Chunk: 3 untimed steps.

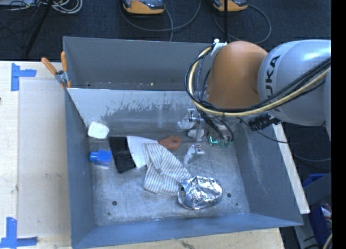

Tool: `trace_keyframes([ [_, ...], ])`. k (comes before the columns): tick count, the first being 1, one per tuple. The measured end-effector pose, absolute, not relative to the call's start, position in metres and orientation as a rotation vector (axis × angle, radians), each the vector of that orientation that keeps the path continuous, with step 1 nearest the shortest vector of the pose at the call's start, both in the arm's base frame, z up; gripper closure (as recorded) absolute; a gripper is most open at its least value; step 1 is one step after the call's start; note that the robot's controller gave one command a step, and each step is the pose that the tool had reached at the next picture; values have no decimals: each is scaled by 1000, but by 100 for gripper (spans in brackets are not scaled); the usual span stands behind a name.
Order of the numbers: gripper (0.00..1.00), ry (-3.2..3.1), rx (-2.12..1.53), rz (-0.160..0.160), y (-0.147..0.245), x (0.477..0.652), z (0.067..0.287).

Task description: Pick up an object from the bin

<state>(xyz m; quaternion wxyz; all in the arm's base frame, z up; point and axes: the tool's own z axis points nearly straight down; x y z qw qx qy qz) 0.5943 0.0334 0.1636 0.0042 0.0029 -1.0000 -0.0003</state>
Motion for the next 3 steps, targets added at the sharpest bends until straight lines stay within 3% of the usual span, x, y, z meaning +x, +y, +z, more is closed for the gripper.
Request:
trace_keyframes([
  [1, 0, -3141, 8, -1, 33, 596, 168],
  [2, 0, -3142, -85, -2, 5, 525, 96],
  [3, 0, -3140, -91, -1, 1, 511, 80],
])
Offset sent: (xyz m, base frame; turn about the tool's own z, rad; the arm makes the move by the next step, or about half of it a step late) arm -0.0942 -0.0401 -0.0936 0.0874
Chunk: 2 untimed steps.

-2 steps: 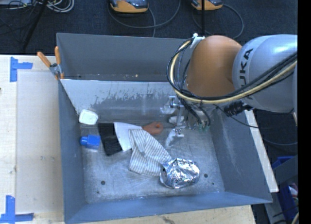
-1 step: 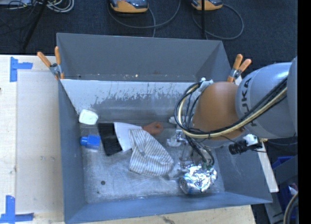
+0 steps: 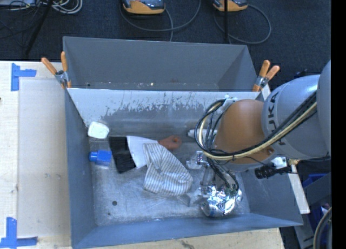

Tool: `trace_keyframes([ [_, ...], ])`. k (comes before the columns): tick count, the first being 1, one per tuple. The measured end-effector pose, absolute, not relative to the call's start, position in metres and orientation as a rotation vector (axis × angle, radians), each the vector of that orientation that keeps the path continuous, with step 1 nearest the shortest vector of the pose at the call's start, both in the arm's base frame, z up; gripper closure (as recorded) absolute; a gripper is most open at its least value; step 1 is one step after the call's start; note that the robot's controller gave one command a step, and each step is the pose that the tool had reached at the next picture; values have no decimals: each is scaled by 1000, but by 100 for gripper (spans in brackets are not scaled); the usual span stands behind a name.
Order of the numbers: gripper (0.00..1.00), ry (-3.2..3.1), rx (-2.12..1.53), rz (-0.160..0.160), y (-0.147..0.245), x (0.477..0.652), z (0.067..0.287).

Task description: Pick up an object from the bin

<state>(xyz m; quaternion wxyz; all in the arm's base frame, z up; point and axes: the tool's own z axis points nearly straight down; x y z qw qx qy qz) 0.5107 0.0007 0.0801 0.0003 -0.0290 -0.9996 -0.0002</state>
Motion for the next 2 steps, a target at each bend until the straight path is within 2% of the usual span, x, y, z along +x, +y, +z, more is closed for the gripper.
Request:
trace_keyframes([
  [1, 0, -3130, 269, 0, 45, 536, 91],
  [2, 0, -3107, 469, -1, 77, 545, 78],
])
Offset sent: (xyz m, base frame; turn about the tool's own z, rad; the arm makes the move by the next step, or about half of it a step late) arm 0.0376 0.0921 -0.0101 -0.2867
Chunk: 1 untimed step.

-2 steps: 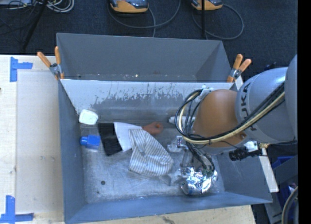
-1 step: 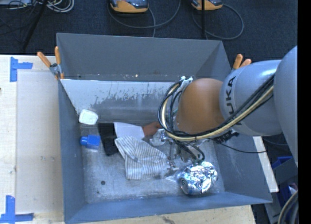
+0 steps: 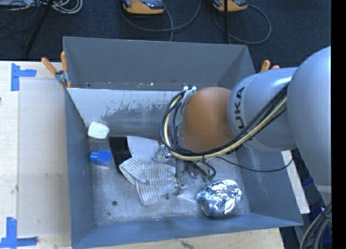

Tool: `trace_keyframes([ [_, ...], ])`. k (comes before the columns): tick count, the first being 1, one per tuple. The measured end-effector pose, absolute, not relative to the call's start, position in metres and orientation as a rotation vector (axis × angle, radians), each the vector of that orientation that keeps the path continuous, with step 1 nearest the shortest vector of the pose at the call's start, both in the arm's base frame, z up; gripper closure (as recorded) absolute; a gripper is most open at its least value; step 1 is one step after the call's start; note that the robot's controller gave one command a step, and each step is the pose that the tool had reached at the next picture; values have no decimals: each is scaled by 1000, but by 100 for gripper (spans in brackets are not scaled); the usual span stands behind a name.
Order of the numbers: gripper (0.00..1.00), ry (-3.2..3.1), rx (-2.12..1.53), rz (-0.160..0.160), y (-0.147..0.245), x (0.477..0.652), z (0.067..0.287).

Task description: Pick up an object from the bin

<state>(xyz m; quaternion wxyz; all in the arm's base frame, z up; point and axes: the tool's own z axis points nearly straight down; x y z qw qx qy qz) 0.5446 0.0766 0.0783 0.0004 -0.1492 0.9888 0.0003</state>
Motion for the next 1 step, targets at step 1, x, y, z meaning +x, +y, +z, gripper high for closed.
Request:
trace_keyframes([
  [1, 100, 3052, -654, -4, 73, 498, 79],
])
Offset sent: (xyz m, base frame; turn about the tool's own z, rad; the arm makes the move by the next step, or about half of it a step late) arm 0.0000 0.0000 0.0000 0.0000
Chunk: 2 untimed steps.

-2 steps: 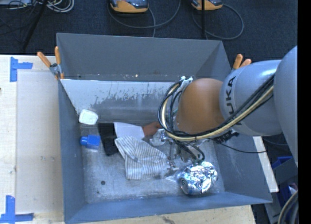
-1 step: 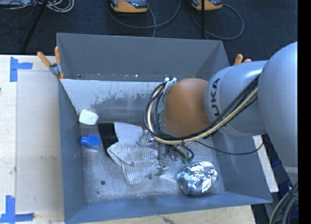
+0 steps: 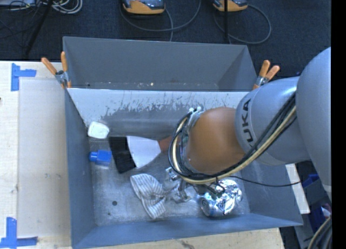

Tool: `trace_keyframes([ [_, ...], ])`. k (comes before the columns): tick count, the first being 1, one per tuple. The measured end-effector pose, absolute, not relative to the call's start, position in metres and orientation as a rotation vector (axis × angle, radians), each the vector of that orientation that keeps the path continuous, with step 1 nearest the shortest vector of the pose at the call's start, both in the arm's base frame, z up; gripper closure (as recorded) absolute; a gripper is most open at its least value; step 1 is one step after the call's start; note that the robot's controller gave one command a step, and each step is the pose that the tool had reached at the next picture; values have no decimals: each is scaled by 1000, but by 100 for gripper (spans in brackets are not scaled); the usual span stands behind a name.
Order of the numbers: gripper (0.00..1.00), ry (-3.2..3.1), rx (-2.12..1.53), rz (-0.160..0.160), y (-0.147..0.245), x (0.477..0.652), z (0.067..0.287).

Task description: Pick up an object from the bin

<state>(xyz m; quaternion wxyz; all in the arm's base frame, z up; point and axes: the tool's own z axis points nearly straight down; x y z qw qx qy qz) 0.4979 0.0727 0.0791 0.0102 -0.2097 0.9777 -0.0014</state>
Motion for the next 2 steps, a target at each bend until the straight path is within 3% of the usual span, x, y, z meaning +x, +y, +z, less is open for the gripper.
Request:
trace_keyframes([
  [2, 100, 3060, -656, -3, 73, 496, 83],
])
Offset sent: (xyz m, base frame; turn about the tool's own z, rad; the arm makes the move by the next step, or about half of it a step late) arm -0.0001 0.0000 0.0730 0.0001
